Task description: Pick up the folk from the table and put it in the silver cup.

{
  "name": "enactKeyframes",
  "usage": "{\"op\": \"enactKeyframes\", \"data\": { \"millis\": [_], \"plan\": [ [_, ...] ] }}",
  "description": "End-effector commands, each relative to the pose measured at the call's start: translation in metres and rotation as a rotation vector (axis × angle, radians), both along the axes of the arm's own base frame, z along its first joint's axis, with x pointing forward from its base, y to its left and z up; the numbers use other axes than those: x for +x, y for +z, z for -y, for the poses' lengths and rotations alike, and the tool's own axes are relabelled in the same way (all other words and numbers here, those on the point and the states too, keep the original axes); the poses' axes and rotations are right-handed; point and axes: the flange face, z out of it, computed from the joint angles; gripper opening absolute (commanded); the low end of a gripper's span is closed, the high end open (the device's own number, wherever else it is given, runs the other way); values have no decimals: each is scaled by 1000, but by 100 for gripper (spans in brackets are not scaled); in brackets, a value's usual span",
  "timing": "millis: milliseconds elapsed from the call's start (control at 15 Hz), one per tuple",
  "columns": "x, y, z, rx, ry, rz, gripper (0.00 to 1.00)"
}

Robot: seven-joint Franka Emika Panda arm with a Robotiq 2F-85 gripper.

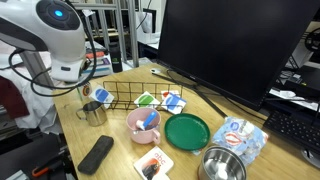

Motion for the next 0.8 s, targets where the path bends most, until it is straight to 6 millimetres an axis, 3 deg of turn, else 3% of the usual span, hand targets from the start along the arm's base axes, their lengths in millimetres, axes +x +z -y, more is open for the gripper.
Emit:
{"op": "enactKeyframes", "data": {
  "millis": [0, 400, 467, 733],
  "plan": [
    [28, -17, 4, 117, -1, -76, 7],
    [50, -60, 13, 221, -69, -246, 7],
    [43, -56, 14, 171, -48, -226, 28],
    [48, -64, 13, 185, -56, -248, 28]
  ]
}}
